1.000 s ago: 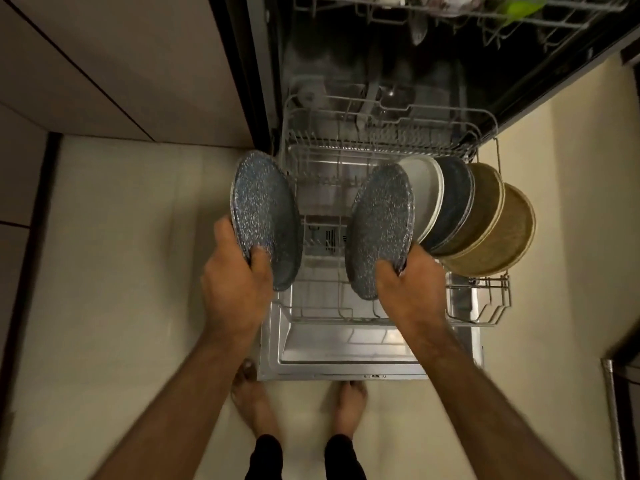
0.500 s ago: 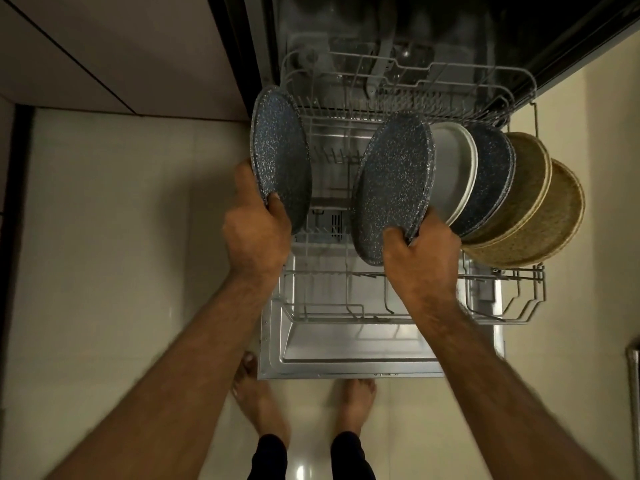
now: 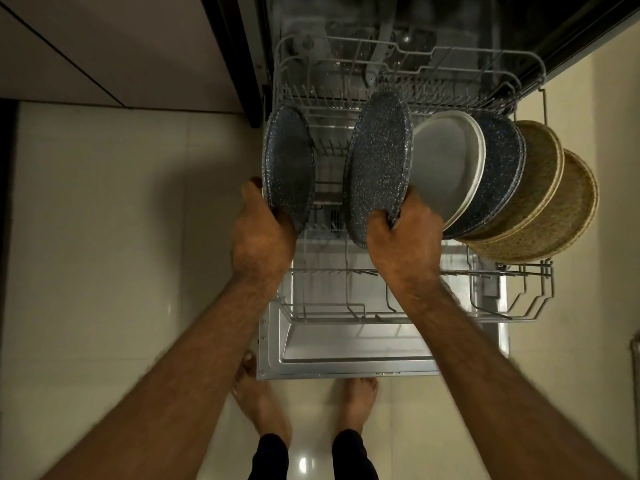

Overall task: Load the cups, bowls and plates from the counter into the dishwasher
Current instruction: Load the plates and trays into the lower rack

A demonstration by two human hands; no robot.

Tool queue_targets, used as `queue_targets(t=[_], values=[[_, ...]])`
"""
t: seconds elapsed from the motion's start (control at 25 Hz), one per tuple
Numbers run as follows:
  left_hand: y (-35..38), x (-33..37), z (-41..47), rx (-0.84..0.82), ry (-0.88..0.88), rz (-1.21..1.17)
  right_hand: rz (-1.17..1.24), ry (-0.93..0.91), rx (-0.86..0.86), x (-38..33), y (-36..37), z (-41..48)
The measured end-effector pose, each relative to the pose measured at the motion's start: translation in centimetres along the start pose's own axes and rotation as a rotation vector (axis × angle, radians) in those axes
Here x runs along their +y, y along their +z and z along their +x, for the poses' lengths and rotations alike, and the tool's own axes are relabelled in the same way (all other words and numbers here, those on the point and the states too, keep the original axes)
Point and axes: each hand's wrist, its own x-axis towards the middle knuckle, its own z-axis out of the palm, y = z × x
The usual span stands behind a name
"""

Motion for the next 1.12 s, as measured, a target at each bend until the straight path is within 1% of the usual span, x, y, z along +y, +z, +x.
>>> queue_targets(t=[0.16, 0.28, 0.36, 0.52, 0.76, 0.88, 1.0, 1.12], values=[[-0.6, -0.2, -0.5, 0.08, 0.017, -0.012, -0.041, -0.021, -0.024, -0.7, 0.9, 0.1], [-1.6, 0.7, -1.1, 0.182, 0.051, 0.033, -0.053, -0.086, -0.009, -1.2, 1.9, 0.2], [-2.4, 1.2, -1.4, 0.212, 0.057, 0.019, -0.075, -0.096, 0.002, -1.2, 2.7, 0.4], [-3.2, 1.4, -2.0, 0.201, 0.04, -0.052, -0.114, -0.074, 0.049, -0.3, 3.9, 1.3], [-3.4, 0.8, -3.0, 0.193, 0.027, -0.058, -0.195, -0.105, 0.027, 0.7, 4.9, 1.8], [-3.3, 0.5, -3.6, 0.189, 0.024, -0.048, -0.246, -0.111, -0.023, 1.4, 5.6, 1.8], [-3.3, 0.4, -4.0, 0.179, 0.028, -0.043, -0.273, -0.036, -0.136, 2.2, 6.4, 1.9], [-3.4, 0.4, -4.3, 0.168, 0.042, -0.058, -0.29, -0.011, -0.212, 2.9, 7.6, 2.2]])
